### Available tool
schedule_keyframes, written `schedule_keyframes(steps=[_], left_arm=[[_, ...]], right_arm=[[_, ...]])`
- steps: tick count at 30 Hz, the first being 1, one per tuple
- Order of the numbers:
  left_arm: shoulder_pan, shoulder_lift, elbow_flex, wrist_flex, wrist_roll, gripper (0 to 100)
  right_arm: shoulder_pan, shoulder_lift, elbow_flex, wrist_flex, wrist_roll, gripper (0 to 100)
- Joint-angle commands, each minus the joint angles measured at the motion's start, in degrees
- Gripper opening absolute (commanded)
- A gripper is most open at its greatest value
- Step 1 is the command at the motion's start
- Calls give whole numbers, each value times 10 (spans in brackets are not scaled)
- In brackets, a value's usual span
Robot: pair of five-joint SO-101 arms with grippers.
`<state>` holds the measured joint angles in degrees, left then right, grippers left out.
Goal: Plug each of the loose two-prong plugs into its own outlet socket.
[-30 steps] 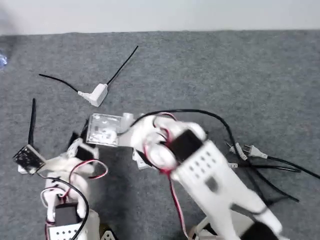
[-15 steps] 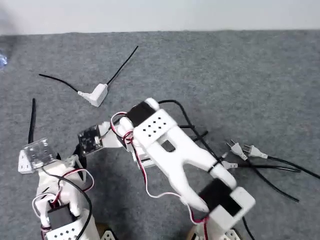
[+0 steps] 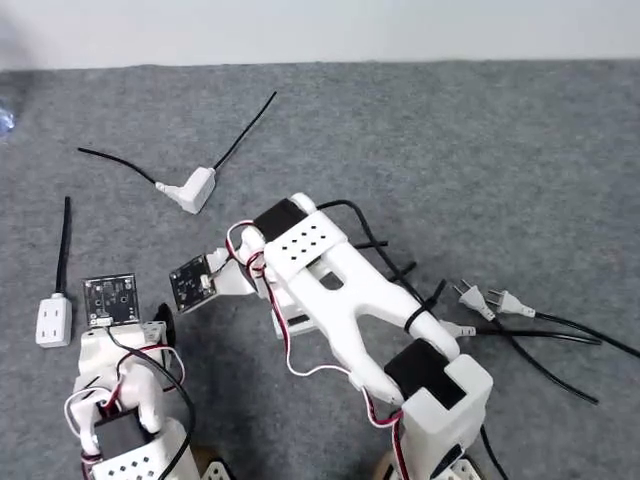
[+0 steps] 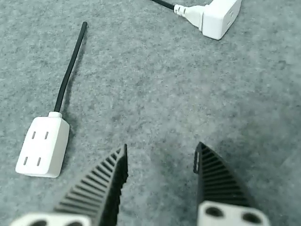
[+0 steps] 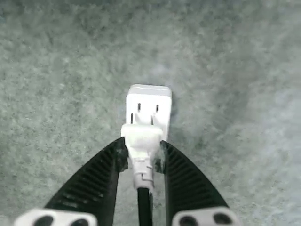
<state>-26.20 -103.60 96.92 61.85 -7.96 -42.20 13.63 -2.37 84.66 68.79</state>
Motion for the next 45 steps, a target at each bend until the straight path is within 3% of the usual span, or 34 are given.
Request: schedule_keyframes(steps=[1, 19, 33, 45], left_arm=[[-4, -7, -5, 1, -5, 217], [-4, -8, -5, 1, -6, 217], [-4, -8, -5, 0, -6, 217], [-4, -8, -5, 0, -6, 217]], right_arm=[[9, -2, -36, -20, 7, 8], [5, 38, -36, -36, 7, 8], [2, -2, -35, 24, 7, 8], [-2, 45, -34, -13, 7, 8]])
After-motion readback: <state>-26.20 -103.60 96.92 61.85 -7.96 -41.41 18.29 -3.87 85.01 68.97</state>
